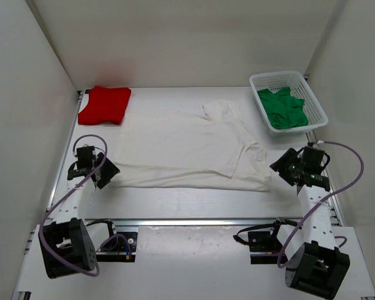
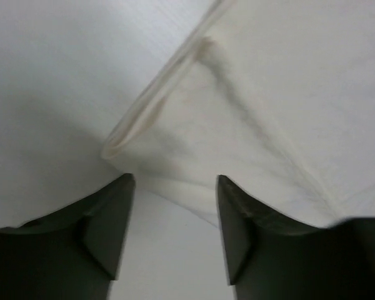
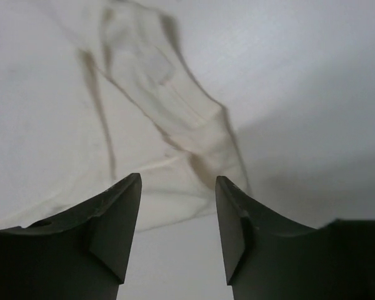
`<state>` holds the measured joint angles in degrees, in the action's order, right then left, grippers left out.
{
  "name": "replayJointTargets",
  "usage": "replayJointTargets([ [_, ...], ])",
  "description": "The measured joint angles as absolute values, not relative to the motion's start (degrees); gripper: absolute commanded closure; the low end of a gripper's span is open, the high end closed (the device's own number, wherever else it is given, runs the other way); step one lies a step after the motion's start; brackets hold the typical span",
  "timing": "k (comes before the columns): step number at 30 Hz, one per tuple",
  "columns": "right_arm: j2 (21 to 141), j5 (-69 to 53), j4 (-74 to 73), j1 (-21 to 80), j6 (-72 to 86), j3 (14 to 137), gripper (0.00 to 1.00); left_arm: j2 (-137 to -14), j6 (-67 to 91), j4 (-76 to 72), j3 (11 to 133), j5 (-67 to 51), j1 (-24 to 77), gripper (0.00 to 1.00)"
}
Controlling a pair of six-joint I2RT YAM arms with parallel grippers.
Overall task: Fold and stack the t-shirts
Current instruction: Fold the flattened tshirt in 1/3 of the way
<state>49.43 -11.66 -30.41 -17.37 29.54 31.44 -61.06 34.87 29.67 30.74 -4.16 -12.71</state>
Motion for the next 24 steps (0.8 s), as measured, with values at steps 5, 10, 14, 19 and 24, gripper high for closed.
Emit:
replayJointTargets([
  [5,52.66,-10.85,-25.78,-3.51,27.03,38.83,0.86,-57.67,33.63,24.53,35.48,-1.83,1.96,0.52],
  [10,61.23,-12.78,-16.75,14.61,28.84,34.81,0.79,-60.73,33.93,18.17,36.25,-0.60,20.27,0.56],
  [14,66.61,-12.86,-12.19,16.21,31.31,30.52,0.67,-66.26,34.81,14.00,35.53,-2.63,26.85,0.58],
  [19,67.99,-14.26,-5.28,14.39,34.74,25.28,0.65,-68.51,35.99,10.39,32.01,-4.62,29.45,0.56],
  [24,71.18,-16.43,0.54,14.17,37.32,23.79,0.68,-68.42,36.14,7.86,30.13,-5.76,29.87,0.57],
])
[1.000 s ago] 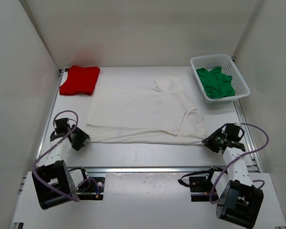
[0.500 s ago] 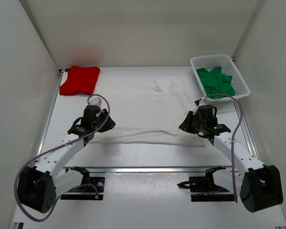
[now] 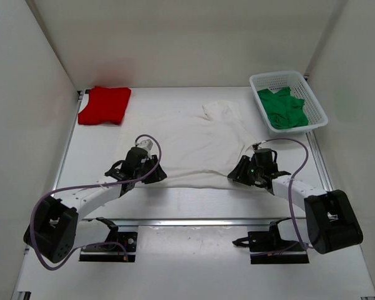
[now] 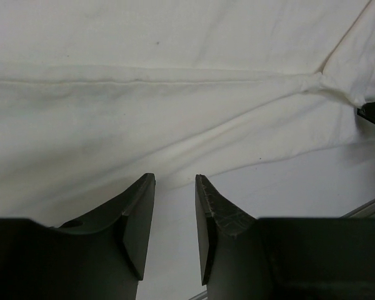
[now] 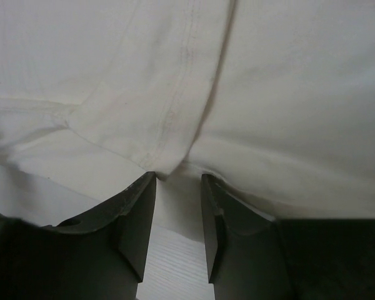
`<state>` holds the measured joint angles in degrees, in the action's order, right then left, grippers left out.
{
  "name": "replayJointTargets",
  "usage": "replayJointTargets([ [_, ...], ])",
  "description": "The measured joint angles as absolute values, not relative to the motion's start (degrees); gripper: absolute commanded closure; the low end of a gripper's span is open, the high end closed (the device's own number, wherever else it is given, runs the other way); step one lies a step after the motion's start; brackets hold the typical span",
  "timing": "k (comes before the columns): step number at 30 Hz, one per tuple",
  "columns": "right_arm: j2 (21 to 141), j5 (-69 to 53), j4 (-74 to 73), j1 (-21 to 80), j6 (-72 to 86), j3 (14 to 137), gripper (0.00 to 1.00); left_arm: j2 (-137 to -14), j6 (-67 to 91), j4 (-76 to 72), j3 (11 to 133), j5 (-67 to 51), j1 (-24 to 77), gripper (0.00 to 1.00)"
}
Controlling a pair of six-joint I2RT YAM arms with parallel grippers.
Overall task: Fold and stack the t-shirts
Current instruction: Fold the flattened tshirt in 1/3 of the way
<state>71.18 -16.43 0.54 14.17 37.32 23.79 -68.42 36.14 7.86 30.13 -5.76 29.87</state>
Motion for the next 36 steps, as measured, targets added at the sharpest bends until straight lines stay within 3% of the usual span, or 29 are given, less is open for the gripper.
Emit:
replayJointTargets([
  [11,73.30,-18.04,2.24,13.67,38.17,24.27,0.68,-68.36,35.88,5.28,28.95,-6.92,30.15,0.56],
  [14,75.22,-18.65,2.66,13.32,37.91,25.54,0.76,-68.36,35.90,5.02,28.82,-6.96,30.24,0.56],
  [18,77.67,-19.57,2.85,12.97,37.69,27.29,0.79,-68.36,35.99,4.45,28.49,-7.05,30.68,0.56],
  [23,80.23,-20.34,2.72,12.73,37.41,29.76,1.00,-68.75,36.01,4.21,28.42,-7.29,30.65,0.56],
  [32,90.13,-20.60,1.58,14.44,37.28,41.80,1.00,-70.19,36.07,3.79,28.42,-8.16,30.79,0.56],
  [36,97.71,-20.29,0.38,15.81,36.07,52.25,0.85,-70.19,36.12,3.79,28.42,-8.19,30.87,0.56],
])
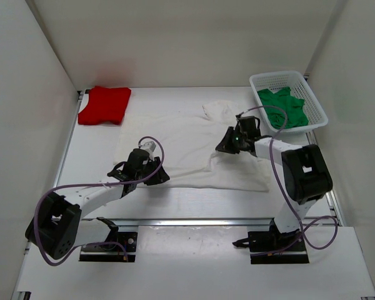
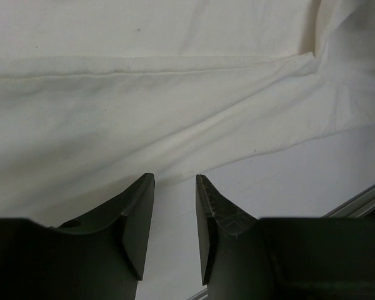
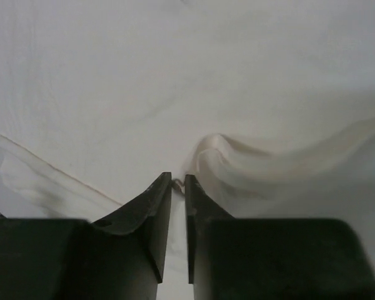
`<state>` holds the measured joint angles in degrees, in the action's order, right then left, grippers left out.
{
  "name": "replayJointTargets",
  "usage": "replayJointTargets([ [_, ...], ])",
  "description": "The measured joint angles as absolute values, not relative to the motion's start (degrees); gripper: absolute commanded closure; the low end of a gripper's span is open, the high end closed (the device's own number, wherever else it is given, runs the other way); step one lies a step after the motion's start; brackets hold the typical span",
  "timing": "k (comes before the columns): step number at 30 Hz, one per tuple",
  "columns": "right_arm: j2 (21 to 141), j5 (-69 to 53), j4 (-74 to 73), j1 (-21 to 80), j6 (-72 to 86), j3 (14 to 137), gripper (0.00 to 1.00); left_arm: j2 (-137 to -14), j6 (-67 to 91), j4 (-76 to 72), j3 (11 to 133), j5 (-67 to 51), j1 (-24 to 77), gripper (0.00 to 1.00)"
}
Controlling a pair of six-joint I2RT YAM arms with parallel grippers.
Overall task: Fold and stack the t-shirts
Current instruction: Fold the flattened tshirt in 1/3 of the way
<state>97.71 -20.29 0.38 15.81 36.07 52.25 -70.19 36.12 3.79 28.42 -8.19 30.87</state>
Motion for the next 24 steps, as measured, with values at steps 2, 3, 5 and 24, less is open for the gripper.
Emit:
replayJointTargets([
  [2,101.03,-19.99,-1.02,16.16,35.20,57.41,0.80,-70.19,36.23,3.79,28.42,-8.19,30.87,0.56],
  [3,102.24,-19.79,-1.67,16.23,34.68,59.59,0.77,-70.19,36.32,3.79,28.42,-8.23,30.87,0.56],
  [5,103.79,-19.05,-3.25,16.43,33.47,63.37,0.77,-70.19,36.47,3.79,28.42,-8.25,30.89,0.56],
  [24,150.19,-4.01,-31.88,7.84,17.50,144.55,0.97,-78.24,36.25,4.34,34.20,-11.92,35.16,0.58],
])
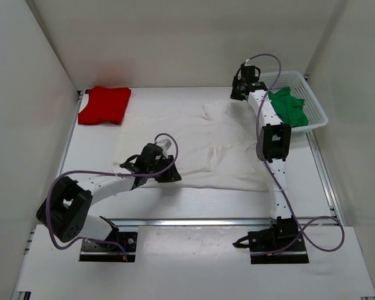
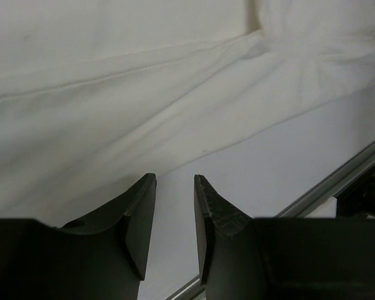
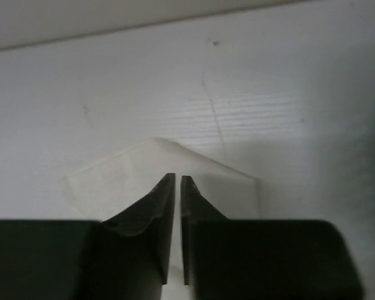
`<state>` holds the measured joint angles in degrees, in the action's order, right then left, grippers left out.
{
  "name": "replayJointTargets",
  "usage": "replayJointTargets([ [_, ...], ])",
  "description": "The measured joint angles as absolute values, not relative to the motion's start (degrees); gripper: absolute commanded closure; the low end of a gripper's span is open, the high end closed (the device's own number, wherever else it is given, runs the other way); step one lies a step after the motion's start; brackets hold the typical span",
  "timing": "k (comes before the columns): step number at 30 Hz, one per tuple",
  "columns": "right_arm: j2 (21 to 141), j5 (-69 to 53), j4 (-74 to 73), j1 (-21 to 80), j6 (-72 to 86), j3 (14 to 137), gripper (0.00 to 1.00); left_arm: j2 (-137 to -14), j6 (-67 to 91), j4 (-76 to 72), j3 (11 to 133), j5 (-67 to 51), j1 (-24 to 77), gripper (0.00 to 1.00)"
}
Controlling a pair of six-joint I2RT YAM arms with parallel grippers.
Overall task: Fold and stack the t-shirts
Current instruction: Fold the flattened tshirt in 1/3 of the way
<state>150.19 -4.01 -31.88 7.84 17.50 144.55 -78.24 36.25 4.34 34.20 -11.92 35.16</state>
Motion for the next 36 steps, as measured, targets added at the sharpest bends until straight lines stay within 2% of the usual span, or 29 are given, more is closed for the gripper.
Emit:
replayJointTargets([
  [1,152.46,-3.77,-34.06,7.62,17.21,148.07,1.00,-78.89,35.92,4.34,35.57,-12.05,35.94,0.58],
  [6,152.33,-2.46,-46.26,7.88,15.33,149.86,1.00,-83.94,35.29,3.25,44.18,-13.76,39.94,0.57],
  [12,138.61,-3.05,-51.53,9.32,12.49,142.96,1.00,-93.21,34.54,2.35,56.27,-10.72,44.62,0.51],
  [16,123.39,-3.57,-50.22,9.87,10.31,133.67,1.00,-100.33,33.39,2.59,63.61,-6.15,44.86,0.51],
  [20,104.75,-4.67,-44.53,8.36,9.08,114.48,0.96,-108.57,31.94,2.52,69.30,-3.07,43.44,0.51],
  [24,94.45,-8.43,-40.36,4.51,9.30,101.78,0.96,-112.73,31.64,2.48,69.63,-1.87,42.06,0.49],
  [27,92.71,-9.65,-37.43,3.14,9.45,96.33,0.96,-114.13,31.83,1.98,69.82,-2.26,41.52,0.47],
  [31,92.88,-12.38,-35.22,4.29,9.74,89.73,0.97,-114.34,32.91,-0.56,70.35,-4.34,41.32,0.50],
  [33,93.25,-13.04,-35.11,4.89,10.02,88.09,0.96,-114.34,33.61,-2.57,70.28,-5.30,41.39,0.53],
  [36,93.80,-13.89,-34.17,5.56,10.35,87.13,0.97,-114.34,34.39,-5.10,69.67,-6.20,41.39,0.52],
])
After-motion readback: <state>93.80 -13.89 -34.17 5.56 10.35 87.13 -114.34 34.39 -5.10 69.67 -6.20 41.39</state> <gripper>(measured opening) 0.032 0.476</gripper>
